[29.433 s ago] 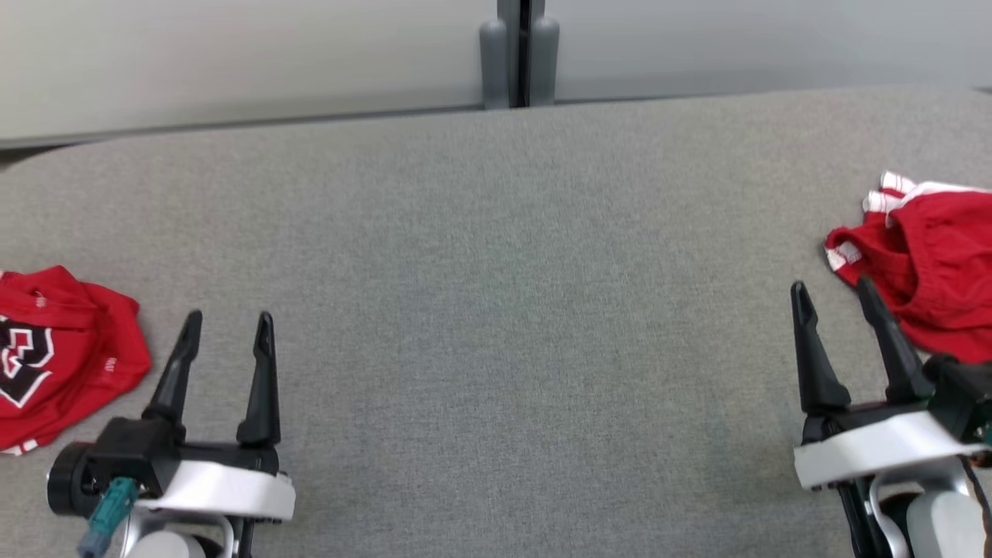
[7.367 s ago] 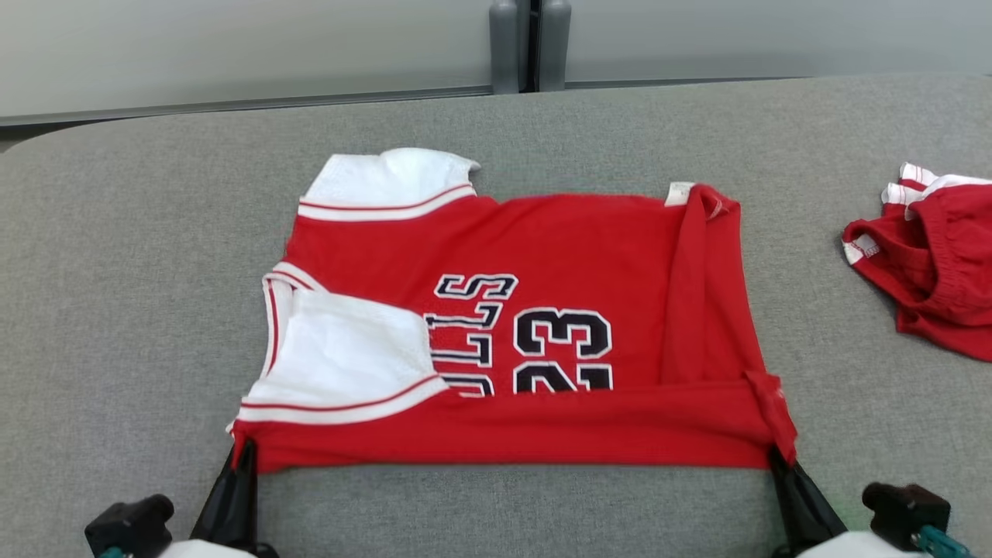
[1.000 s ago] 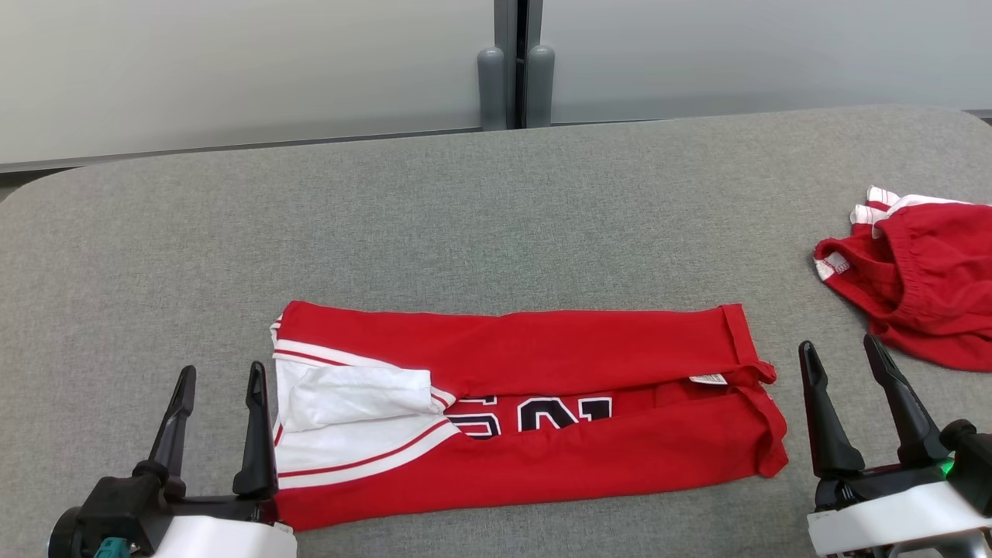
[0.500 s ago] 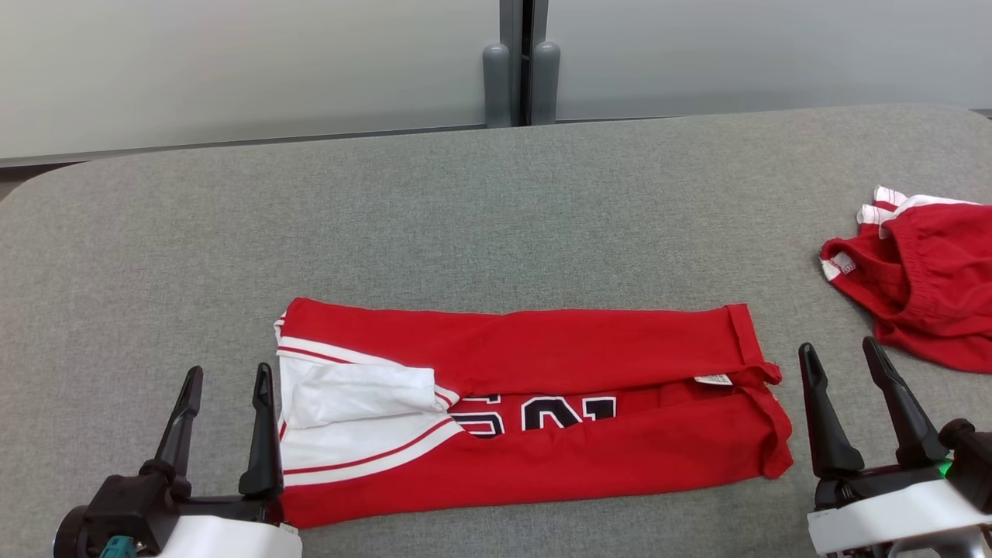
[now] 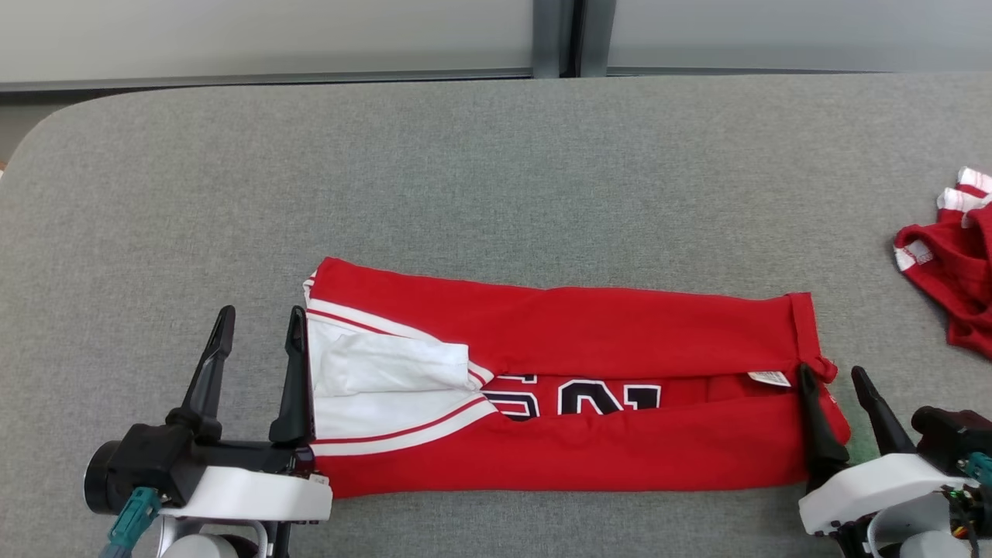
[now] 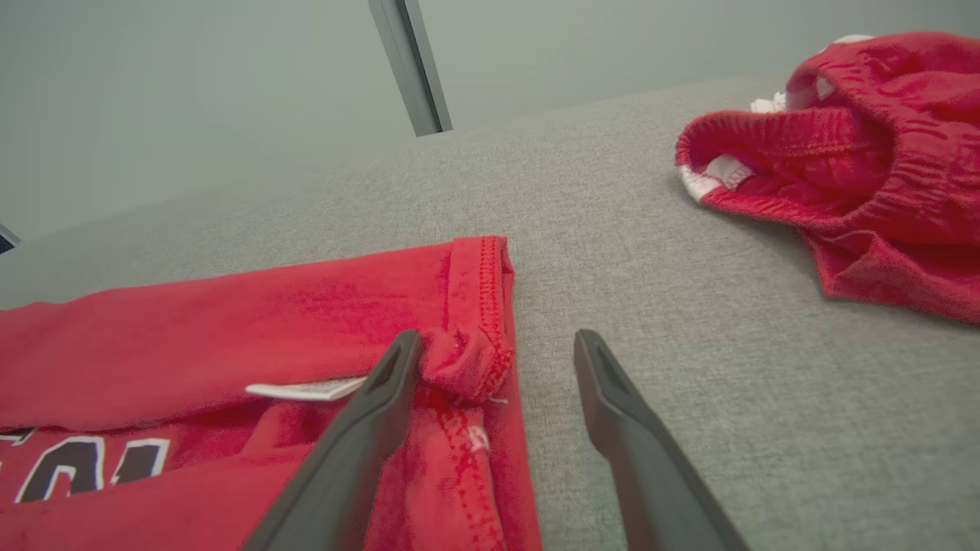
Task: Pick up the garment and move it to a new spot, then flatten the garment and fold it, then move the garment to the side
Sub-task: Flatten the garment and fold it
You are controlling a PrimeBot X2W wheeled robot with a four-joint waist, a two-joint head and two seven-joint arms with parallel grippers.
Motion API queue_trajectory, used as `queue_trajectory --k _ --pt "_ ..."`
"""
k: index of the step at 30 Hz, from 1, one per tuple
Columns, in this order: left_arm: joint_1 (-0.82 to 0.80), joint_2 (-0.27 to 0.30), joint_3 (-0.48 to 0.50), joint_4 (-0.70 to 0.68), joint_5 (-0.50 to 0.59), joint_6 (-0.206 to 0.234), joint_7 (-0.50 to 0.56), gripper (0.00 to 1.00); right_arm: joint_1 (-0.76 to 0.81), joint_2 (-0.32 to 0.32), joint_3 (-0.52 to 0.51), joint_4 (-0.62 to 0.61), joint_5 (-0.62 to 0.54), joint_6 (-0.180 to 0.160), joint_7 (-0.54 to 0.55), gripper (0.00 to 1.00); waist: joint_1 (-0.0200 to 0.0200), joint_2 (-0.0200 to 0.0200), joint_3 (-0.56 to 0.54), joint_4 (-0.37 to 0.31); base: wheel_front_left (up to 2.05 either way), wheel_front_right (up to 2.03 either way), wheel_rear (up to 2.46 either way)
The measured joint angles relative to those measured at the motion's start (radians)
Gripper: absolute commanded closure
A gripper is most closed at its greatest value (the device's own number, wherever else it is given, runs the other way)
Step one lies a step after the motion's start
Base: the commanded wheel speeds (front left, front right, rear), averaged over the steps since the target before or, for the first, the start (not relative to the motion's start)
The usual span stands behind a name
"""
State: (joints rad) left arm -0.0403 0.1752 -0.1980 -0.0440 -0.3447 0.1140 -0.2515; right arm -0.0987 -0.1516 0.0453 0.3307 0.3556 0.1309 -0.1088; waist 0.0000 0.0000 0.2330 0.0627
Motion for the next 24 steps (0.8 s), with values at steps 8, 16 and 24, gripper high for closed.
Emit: queue_trajectory --k 8,16,24 --pt "-0.032 -0.01 0.003 0.024 0.004 -0.014 -0.007 0.0 -0.057 0.016 0.064 0.151 0.059 0.0 -0.043 0.69 0.0 0.0001 0.042 0.021 0.0 0.0 0.0" --pt "-0.036 -0.01 0.024 0.026 0.01 -0.018 -0.009 0.0 -0.076 0.01 0.115 0.182 0.098 0.001 -0.101 1.0 0.0 0.0 0.043 0.0 0.0 0.0 0.0" --pt "-0.026 -0.015 0.03 0.034 0.013 -0.025 -0.01 0.0 -0.035 -0.116 0.04 0.198 0.109 0.002 -0.12 1.0 0.0 0.0 0.012 -0.013 0.0 0.0 0.0"
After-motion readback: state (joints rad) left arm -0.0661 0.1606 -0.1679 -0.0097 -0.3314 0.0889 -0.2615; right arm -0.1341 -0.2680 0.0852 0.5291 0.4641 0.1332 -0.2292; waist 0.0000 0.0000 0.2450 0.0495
